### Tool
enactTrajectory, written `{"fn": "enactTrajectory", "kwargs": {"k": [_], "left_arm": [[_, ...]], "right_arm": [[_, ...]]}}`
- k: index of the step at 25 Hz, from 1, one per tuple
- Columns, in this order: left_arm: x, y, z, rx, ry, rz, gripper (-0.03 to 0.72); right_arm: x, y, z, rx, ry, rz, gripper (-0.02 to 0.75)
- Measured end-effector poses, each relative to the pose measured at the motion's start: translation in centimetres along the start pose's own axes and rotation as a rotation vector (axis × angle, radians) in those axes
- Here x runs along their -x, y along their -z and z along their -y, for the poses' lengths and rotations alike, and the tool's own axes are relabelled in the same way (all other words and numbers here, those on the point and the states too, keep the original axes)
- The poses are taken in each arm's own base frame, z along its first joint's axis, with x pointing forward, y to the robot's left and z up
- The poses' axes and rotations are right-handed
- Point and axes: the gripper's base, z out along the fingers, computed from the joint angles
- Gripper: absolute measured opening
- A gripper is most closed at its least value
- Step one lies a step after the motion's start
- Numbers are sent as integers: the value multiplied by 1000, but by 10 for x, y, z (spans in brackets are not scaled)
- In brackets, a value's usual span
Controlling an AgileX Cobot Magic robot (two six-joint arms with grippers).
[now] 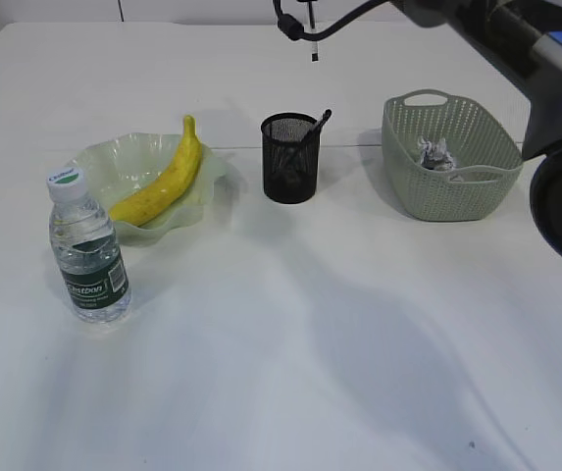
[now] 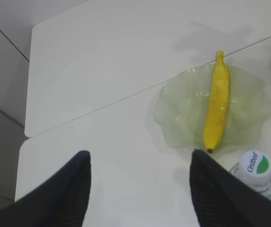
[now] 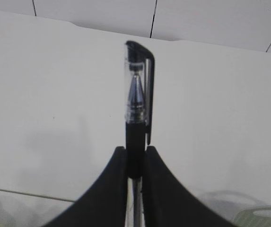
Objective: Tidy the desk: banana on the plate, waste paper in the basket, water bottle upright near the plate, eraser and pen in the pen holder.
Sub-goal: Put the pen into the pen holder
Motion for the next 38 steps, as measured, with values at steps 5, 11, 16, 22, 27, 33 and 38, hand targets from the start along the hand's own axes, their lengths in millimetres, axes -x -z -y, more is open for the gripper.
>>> {"fn": "enactTrajectory", "kwargs": {"k": [5, 11, 16, 22, 27, 33, 38], "left_arm": [[0, 0, 0, -2, 3, 0, 465], [0, 0, 0, -2, 3, 0, 465], [0, 0, 0, -2, 3, 2, 465], [3, 0, 1, -6, 3, 33, 465], [3, 0, 1, -6, 3, 38, 465], [4, 0, 1, -7, 3, 42, 465], [4, 0, 1, -7, 3, 47, 465]], "right_arm": [[1, 3, -1, 13, -22, -16, 42], [6, 11, 0, 9, -25, -25, 42], [29, 36, 9, 12, -49, 8, 42], [56, 68, 15, 52, -20, 60, 42], [69, 87, 19, 92, 46, 86, 42], [88, 114, 25, 139, 117, 136, 42], [104, 137, 31, 154, 130, 204, 42]]}}
